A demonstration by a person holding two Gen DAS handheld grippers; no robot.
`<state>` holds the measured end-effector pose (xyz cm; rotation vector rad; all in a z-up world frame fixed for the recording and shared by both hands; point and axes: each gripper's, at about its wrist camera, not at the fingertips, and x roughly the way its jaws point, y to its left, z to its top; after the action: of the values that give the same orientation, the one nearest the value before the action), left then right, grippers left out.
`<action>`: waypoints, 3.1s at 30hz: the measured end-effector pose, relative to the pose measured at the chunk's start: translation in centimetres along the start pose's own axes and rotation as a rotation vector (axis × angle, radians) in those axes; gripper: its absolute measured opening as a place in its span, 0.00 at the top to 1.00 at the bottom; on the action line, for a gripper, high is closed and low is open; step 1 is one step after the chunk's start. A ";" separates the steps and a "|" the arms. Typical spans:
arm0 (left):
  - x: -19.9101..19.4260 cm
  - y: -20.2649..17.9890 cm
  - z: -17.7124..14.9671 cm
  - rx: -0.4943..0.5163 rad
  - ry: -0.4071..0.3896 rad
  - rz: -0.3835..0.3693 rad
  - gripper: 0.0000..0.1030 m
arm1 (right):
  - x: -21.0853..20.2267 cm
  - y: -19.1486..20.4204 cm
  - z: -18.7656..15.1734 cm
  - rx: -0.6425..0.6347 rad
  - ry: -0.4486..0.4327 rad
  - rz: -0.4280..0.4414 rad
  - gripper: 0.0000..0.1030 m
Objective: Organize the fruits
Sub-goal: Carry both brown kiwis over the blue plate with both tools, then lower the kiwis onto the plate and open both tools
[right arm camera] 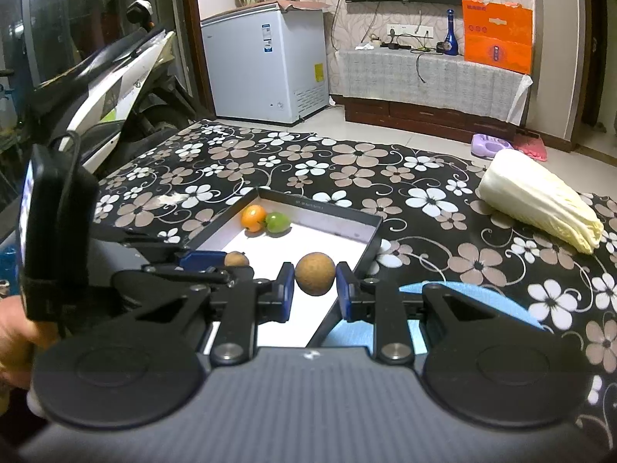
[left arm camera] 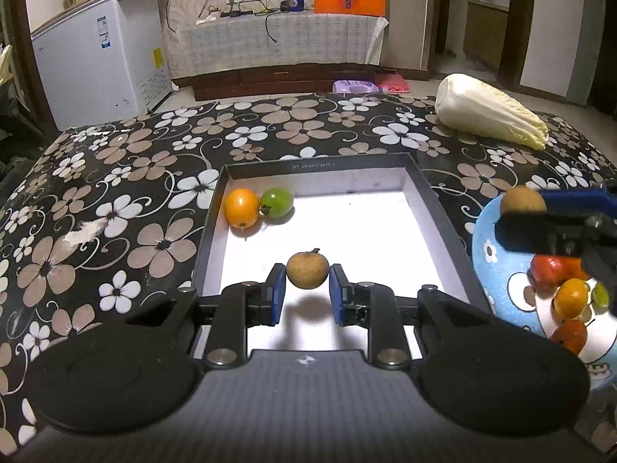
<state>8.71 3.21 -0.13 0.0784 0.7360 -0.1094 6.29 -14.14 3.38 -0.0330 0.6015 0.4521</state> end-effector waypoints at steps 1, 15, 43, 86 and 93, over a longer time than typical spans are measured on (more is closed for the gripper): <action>-0.3 -0.1 0.0 -0.001 -0.003 -0.001 0.73 | -0.1 0.1 -0.2 0.001 0.001 -0.001 0.75; -3.0 -1.1 -1.5 0.008 -0.004 -0.015 0.72 | -2.4 -0.3 -1.5 0.041 -0.016 -0.017 0.75; -4.1 -9.7 -0.2 0.092 -0.054 -0.186 0.72 | -6.9 -7.1 -4.8 0.106 0.016 -0.156 0.75; -2.5 -16.4 -1.8 0.206 -0.040 -0.341 0.72 | -7.0 -10.5 -5.9 0.154 0.042 -0.227 0.75; -2.5 -16.5 -1.8 0.207 -0.043 -0.331 0.72 | -5.9 -10.2 -6.0 0.142 0.067 -0.226 0.74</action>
<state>3.59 -12.81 -0.33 0.1506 0.6882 -0.5024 3.05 -26.70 0.60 0.0194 0.6861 0.1891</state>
